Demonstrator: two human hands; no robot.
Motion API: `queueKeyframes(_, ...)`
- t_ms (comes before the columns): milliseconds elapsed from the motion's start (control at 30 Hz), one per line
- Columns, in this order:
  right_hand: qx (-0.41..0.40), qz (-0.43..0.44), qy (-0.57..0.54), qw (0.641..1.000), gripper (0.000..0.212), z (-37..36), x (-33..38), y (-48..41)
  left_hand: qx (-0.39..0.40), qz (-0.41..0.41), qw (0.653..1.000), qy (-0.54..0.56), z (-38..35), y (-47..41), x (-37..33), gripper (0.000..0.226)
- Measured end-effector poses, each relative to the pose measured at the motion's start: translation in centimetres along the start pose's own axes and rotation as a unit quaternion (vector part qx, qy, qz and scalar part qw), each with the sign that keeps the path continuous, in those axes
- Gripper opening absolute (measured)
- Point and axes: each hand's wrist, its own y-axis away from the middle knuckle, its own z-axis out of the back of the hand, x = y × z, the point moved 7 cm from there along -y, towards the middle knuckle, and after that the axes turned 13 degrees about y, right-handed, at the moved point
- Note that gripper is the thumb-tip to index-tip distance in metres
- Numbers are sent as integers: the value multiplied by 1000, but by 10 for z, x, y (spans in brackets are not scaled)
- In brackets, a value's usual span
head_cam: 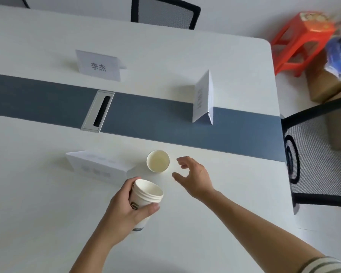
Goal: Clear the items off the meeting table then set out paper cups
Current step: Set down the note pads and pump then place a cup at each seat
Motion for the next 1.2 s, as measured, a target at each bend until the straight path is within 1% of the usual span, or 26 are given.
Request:
queueKeyframes(100, -19, -24, -55, 998, 25, 33, -16, 41, 36, -29, 999, -25, -25, 14, -14, 69)
queueKeyframes(200, -16, -35, -97, 994, 13, 64, -29, 94, 74, -53, 995, -45, -57, 34, -26, 73)
queueKeyframes(300, -15, -37, -172, 984, 12, 86, -43, 153, 119, -77, 987, -72, -97, 62, -34, 74)
queueKeyframes(400, -34, -53, -241, 968, 14, 99, -65, 209, 158, -126, 970, -133, -141, 96, -38, 76)
queueKeyframes(533, -48, -104, -304, 946, 15, 103, -110, 285, 218, -171, 941, -194, -205, 149, -28, 79)
queueKeyframes(600, -42, -126, -318, 939, 9, 102, -136, 327, 260, -182, 921, -226, -241, 178, -15, 80)
queueKeyframes(667, -50, -154, -331, 930, 8, 99, -165, 371, 301, -195, 898, -257, -277, 206, -1, 81)
queueKeyframes(800, -93, -216, -356, 905, 10, 97, -227, 455, 378, -209, 849, -303, -347, 255, 26, 79)
queueKeyframes(900, -144, -252, -375, 880, 5, 106, -266, 508, 414, -216, 822, -326, -391, 281, 36, 76)
queueKeyframes(1000, -199, -260, -419, 847, 8, 121, -299, 546, 431, -227, 804, -342, -431, 293, 38, 75)
queueKeyframes(1067, -218, -246, -462, 823, 7, 130, -320, 561, 443, -228, 793, -351, -458, 296, 38, 73)
queueKeyframes(1100, -225, -236, -482, 813, 11, 134, -330, 566, 451, -229, 786, -357, -473, 298, 38, 71)
queueKeyframes(1133, -229, -223, -498, 806, 18, 138, -339, 571, 459, -231, 778, -362, -489, 299, 37, 70)
queueKeyframes(1200, -228, -198, -505, 809, 47, 148, -358, 577, 470, -238, 768, -364, -523, 297, 35, 68)
